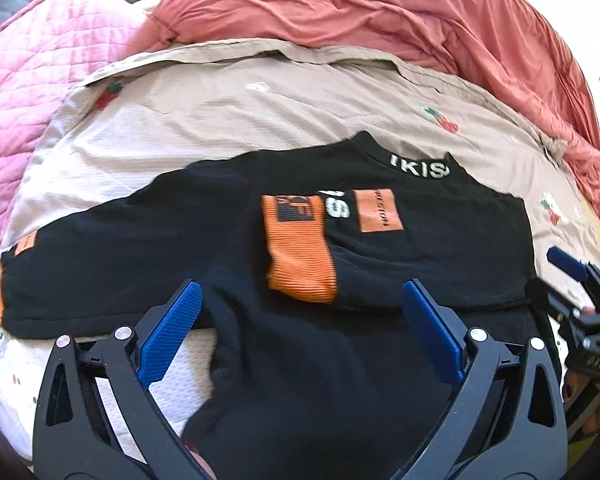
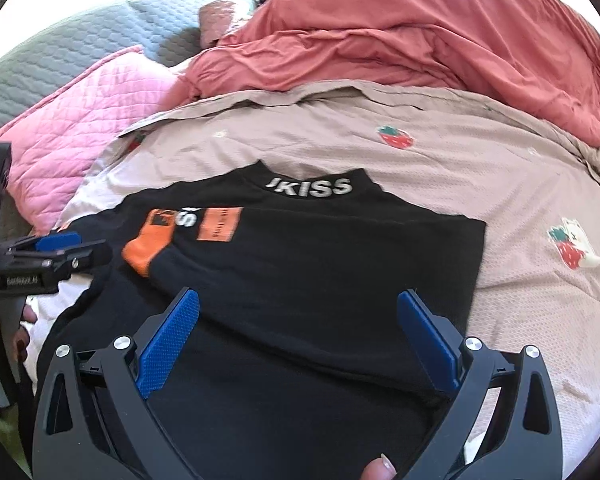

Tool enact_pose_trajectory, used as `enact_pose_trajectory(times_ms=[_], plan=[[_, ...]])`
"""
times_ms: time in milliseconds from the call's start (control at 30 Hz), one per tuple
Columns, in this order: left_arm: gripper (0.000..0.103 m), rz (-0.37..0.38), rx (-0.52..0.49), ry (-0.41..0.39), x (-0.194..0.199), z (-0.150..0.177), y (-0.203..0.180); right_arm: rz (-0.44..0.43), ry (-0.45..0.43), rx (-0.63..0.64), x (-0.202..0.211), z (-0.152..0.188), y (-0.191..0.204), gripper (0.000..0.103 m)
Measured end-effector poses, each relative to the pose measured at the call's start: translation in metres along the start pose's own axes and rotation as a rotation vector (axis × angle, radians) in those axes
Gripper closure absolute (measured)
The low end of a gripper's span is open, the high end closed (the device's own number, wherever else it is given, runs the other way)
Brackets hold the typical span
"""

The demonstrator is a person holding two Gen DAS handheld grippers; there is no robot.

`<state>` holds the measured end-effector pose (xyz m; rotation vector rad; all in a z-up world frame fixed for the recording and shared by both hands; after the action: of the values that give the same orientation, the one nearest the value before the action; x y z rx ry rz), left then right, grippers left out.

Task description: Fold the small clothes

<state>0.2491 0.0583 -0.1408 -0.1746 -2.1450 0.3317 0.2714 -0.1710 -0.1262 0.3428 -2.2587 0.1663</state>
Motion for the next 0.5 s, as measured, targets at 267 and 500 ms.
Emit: enact_pose_trajectory(times_ms=[267, 500], plan=[[0.009, -0.050, 0.041, -0.043, 0.032, 0.003, 0.038, -0.037, -0.004, 0.061, 0.011, 0.000, 0.045, 0.004], [0.009, -0.100, 0.068, -0.060, 0.066, 0.018, 0.080, -0.071, -0.032, 0.130, 0.026, -0.006, 0.089, 0.004]])
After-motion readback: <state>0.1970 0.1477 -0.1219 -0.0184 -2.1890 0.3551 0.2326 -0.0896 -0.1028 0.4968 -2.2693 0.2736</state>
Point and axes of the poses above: each gripper's, at about its wrist camera, not at the fingertips, and x roughly against the way its jaws point, y to its left, z to its underside, the point moved 10 cm from there along -x, roughly the way its jaws point, and after that the axes turned 13 degrees about z, right-handed, at the moved point
